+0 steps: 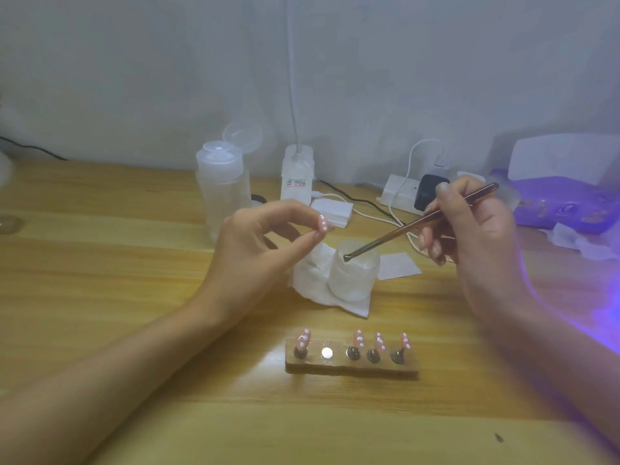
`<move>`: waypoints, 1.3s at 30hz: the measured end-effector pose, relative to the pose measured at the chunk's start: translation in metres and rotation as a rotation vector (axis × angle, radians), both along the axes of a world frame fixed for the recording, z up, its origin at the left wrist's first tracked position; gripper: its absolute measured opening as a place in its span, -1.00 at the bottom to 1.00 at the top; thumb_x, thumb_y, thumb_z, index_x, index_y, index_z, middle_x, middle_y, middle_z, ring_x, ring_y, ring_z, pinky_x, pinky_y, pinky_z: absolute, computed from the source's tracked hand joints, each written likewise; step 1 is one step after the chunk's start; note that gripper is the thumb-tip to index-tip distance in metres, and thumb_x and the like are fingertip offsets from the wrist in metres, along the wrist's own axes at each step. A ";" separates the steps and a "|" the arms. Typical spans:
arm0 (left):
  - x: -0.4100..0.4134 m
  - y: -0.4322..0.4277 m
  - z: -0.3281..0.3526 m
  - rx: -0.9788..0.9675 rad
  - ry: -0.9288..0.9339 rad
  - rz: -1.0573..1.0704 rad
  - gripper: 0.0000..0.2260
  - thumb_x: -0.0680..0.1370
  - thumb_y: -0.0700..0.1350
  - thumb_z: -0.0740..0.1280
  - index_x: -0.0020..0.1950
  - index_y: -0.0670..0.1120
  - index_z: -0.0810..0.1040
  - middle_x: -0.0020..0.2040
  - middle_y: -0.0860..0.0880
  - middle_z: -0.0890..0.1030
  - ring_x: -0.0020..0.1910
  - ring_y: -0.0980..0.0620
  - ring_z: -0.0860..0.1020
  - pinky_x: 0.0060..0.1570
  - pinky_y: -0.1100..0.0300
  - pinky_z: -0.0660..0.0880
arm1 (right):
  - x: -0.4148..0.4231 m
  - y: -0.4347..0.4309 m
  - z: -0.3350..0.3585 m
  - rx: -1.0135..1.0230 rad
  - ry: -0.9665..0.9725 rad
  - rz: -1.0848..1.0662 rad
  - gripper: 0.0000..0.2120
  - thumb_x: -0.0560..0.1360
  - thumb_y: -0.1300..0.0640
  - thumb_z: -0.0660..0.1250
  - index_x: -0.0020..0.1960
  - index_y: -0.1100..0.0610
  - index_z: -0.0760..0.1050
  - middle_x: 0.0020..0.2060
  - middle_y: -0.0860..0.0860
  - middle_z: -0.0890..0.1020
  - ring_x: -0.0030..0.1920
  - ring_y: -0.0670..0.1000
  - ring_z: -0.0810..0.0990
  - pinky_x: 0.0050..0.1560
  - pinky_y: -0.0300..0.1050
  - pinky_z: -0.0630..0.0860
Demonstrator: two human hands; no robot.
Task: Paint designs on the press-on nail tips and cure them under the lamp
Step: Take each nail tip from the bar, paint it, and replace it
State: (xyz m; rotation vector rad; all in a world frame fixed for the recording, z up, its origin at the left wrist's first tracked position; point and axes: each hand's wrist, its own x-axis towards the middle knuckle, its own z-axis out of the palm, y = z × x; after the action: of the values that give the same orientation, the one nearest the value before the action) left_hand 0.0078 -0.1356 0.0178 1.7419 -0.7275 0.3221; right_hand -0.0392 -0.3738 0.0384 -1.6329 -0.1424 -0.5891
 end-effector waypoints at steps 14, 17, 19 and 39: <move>0.000 -0.001 -0.008 0.078 -0.012 -0.042 -0.98 0.51 -0.06 0.46 -0.09 0.07 0.66 -0.07 0.14 0.67 -0.40 0.06 0.57 -0.41 0.36 0.42 | -0.004 0.007 0.000 -0.051 0.002 0.055 -0.75 0.62 0.02 0.26 -0.18 0.12 0.40 -0.47 0.10 0.55 -0.52 0.01 0.43 -0.51 -0.22 0.39; -0.001 -0.001 -0.007 0.087 0.001 -0.030 -0.95 0.48 -0.04 0.49 -0.13 0.08 0.64 -0.17 0.20 0.65 -0.42 0.14 0.53 -0.40 0.42 0.38 | 0.000 0.001 -0.007 0.084 0.038 -0.017 -0.74 0.64 0.03 0.24 -0.19 0.09 0.38 -0.49 0.06 0.53 -0.54 -0.03 0.40 -0.52 -0.27 0.35; -0.002 -0.002 -0.008 0.093 0.002 -0.021 -0.93 0.47 -0.02 0.48 -0.18 0.07 0.63 -0.24 0.25 0.62 -0.44 0.19 0.50 -0.41 0.46 0.35 | 0.002 -0.001 -0.011 0.200 0.065 -0.047 -0.73 0.65 0.04 0.23 -0.22 0.07 0.39 -0.51 0.02 0.52 -0.55 -0.06 0.39 -0.54 -0.30 0.33; -0.003 -0.002 -0.009 0.194 -0.022 0.010 -0.89 0.49 -0.13 0.49 -0.12 0.08 0.63 -0.09 0.14 0.68 -0.41 0.13 0.47 -0.38 0.48 0.30 | 0.004 -0.006 -0.021 0.432 0.150 -0.020 -0.78 0.45 -0.06 0.32 -0.22 0.09 0.45 -0.51 0.00 0.54 -0.51 -0.10 0.43 -0.51 -0.33 0.35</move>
State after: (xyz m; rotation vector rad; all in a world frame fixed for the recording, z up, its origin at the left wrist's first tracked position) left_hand 0.0052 -0.1378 0.0091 1.9277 -0.7866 0.2857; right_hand -0.0357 -0.3793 0.0174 -1.2523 0.1071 -0.4716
